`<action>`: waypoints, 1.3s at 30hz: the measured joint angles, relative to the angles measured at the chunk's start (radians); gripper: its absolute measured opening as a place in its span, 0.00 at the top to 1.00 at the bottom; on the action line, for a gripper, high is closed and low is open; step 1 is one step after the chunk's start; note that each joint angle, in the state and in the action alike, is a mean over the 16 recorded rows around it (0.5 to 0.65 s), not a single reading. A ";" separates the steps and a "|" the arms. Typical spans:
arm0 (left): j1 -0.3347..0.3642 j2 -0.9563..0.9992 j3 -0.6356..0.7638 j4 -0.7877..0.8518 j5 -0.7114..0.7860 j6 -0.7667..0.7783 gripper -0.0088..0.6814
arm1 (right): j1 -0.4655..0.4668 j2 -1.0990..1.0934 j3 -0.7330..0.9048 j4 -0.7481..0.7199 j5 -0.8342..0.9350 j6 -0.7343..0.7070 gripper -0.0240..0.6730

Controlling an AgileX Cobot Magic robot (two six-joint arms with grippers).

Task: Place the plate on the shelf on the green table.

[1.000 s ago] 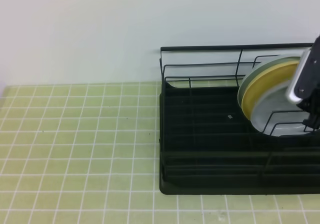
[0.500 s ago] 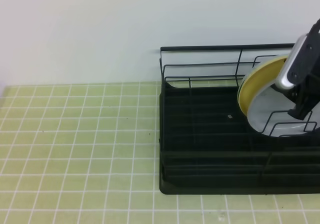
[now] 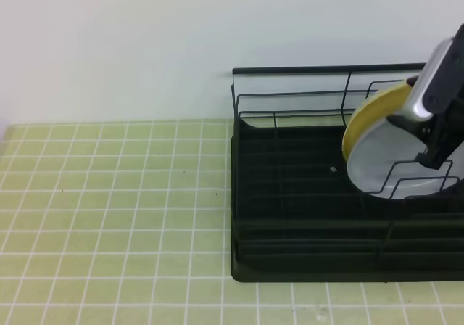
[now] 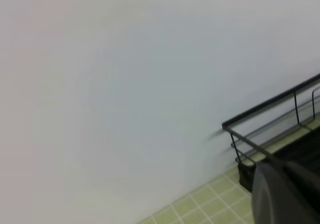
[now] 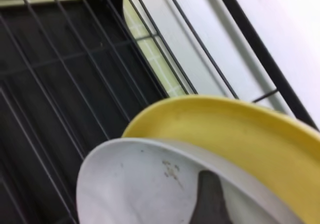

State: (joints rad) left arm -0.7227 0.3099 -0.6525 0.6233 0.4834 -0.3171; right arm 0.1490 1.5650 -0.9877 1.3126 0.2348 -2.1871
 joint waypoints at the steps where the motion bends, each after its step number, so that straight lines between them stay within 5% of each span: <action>1: 0.000 -0.007 0.000 0.001 0.000 0.001 0.99 | 0.000 -0.004 0.000 0.000 0.005 0.003 0.31; 23: 0.000 -0.125 0.000 -0.041 0.052 0.009 0.99 | 0.000 -0.114 -0.001 0.009 0.046 0.071 0.34; 39: 0.000 -0.125 0.040 -0.022 0.128 -0.017 0.99 | 0.000 -0.583 0.142 0.380 -0.055 0.160 0.88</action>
State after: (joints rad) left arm -0.7227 0.1850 -0.6125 0.6012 0.6116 -0.3345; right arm 0.1490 0.9815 -0.8459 1.6927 0.1799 -2.0267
